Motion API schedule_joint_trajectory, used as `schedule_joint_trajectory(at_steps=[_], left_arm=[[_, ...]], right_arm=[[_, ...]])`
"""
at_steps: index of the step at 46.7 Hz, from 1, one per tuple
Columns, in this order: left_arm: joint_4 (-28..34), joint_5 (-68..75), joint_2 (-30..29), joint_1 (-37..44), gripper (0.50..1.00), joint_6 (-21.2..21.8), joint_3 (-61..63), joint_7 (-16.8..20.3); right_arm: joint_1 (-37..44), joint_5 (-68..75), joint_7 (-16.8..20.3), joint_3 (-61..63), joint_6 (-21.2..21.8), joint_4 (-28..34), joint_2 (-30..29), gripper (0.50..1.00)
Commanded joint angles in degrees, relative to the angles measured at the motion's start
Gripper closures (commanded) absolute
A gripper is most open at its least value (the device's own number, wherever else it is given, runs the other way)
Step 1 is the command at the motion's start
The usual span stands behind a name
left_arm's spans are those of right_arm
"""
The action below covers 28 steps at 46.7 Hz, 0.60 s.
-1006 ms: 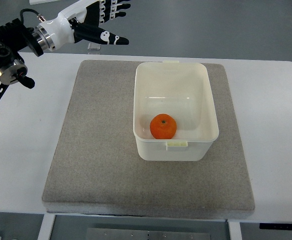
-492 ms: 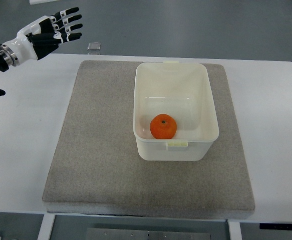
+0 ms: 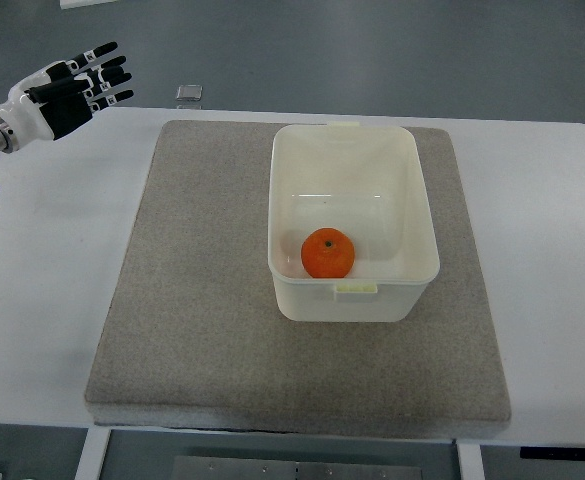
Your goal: Put orange in box with left hand
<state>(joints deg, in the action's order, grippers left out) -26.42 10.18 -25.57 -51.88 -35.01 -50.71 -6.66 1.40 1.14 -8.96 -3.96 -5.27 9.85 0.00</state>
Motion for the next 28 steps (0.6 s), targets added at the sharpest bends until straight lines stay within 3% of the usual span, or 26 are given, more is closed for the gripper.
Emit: schedule_joint_trajectory(at_steps=[1,28], left_arm=[[-0.56,-0.34,0.61,0.02,0.500,0.01,-0.18,-0.03],[-0.03,-11.15,4.04,0.02,0.500,0.01,0.00,-0.20]], right_arm=[[0.00,0.00,0.00,0.00,0.00,0.00,0.00,0.568],[-0.08,0.09,0.00,0.09,0.26,0.09,0.00,0.568]])
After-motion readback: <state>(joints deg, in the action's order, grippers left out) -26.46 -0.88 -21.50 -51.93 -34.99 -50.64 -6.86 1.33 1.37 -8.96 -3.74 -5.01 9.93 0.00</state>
